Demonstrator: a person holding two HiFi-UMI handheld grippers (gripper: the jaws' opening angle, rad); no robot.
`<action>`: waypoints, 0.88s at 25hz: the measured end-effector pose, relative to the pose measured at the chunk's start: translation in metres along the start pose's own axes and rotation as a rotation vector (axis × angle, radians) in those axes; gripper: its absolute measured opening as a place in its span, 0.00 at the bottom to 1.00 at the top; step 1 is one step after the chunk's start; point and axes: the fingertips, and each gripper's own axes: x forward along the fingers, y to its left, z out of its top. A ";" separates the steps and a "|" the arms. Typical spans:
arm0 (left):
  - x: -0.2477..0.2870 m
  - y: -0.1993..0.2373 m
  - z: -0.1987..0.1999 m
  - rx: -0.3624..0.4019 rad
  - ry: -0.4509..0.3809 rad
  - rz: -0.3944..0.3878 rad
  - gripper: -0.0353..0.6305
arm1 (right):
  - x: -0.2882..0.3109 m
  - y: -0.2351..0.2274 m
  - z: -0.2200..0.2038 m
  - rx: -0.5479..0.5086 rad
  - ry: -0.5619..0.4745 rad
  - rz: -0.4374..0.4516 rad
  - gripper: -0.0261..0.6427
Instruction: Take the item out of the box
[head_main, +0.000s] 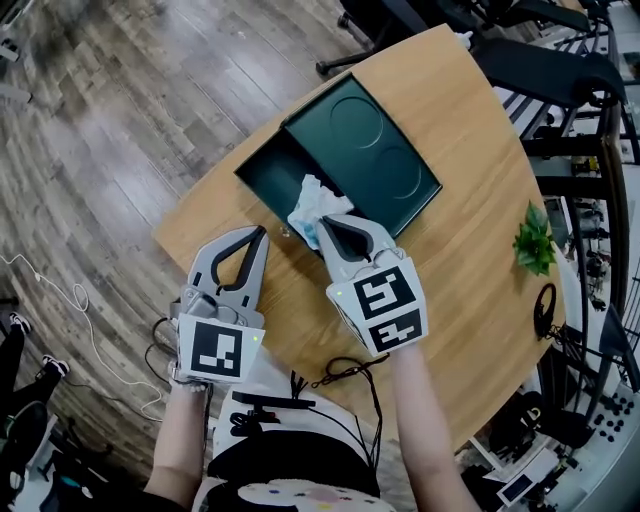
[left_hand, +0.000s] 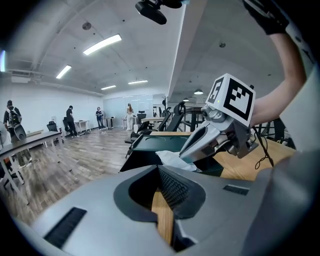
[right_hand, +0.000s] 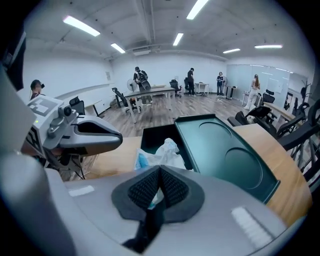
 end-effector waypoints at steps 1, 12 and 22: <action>-0.001 -0.003 0.003 0.002 -0.005 -0.001 0.06 | -0.004 0.000 0.002 -0.001 -0.022 0.002 0.06; -0.022 -0.040 0.033 0.071 -0.050 -0.009 0.06 | -0.063 0.003 0.008 0.039 -0.234 -0.031 0.05; -0.044 -0.115 0.065 0.129 -0.103 -0.073 0.06 | -0.151 -0.003 -0.041 0.090 -0.307 -0.150 0.05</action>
